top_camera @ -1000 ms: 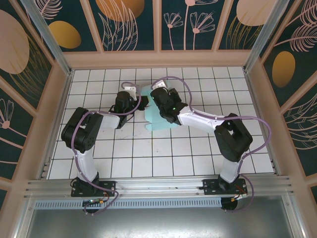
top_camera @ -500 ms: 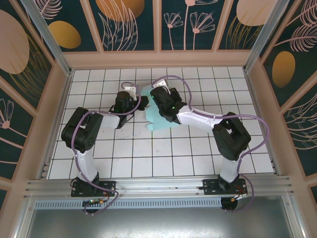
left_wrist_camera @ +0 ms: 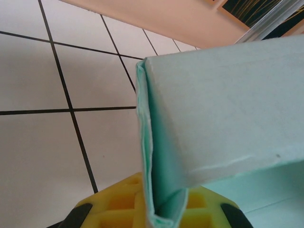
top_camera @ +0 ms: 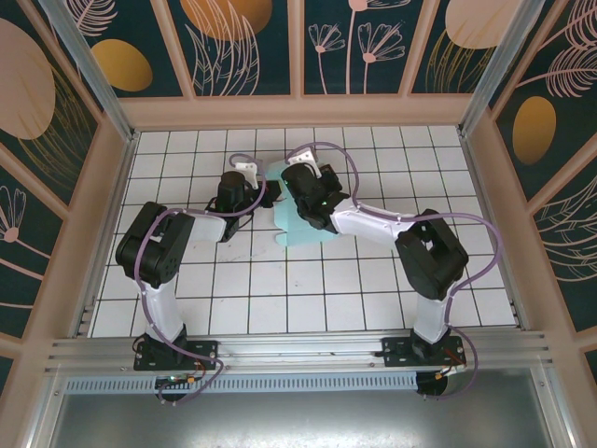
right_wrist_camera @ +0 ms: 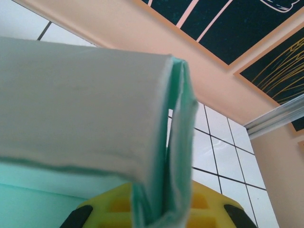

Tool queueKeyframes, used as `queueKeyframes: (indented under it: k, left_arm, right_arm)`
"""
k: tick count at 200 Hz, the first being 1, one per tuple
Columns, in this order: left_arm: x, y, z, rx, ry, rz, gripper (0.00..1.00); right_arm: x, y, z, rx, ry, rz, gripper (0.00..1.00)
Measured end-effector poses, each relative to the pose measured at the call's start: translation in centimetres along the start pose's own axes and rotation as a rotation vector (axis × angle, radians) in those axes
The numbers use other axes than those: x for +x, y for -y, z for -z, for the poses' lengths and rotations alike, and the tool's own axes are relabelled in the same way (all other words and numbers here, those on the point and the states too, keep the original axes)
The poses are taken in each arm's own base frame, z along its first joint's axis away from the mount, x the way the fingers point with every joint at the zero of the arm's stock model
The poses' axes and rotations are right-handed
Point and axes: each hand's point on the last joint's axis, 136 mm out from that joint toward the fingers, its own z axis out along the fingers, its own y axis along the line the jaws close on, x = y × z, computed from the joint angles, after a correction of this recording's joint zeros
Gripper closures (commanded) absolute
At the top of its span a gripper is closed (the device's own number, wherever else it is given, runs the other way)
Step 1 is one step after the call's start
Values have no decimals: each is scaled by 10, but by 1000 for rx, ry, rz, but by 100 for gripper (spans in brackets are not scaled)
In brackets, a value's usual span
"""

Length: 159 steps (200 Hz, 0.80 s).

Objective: Fold the paper box

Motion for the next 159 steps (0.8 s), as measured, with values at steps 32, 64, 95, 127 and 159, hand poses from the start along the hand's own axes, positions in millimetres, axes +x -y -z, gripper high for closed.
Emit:
queueKeyframes:
  k: [32, 64, 95, 127, 159]
  left_arm:
    - [-1, 0, 0, 1, 2, -1, 100]
    - [-1, 1, -1, 2, 0, 2, 100]
    - [-1, 1, -2, 4, 2, 9, 100]
    - [-4, 3, -3, 9, 8, 6, 100]
    - [-10, 7, -3, 25, 25, -2, 100]
  right_arm:
    - [1, 1, -2, 18, -1, -4, 78]
    - [0, 3, -3, 40, 2, -15, 100]
    - [0, 3, -3, 49, 1, -19, 89]
    - [2, 0, -2, 37, -3, -6, 50]
    - [1, -8, 1, -21, 4, -29, 28]
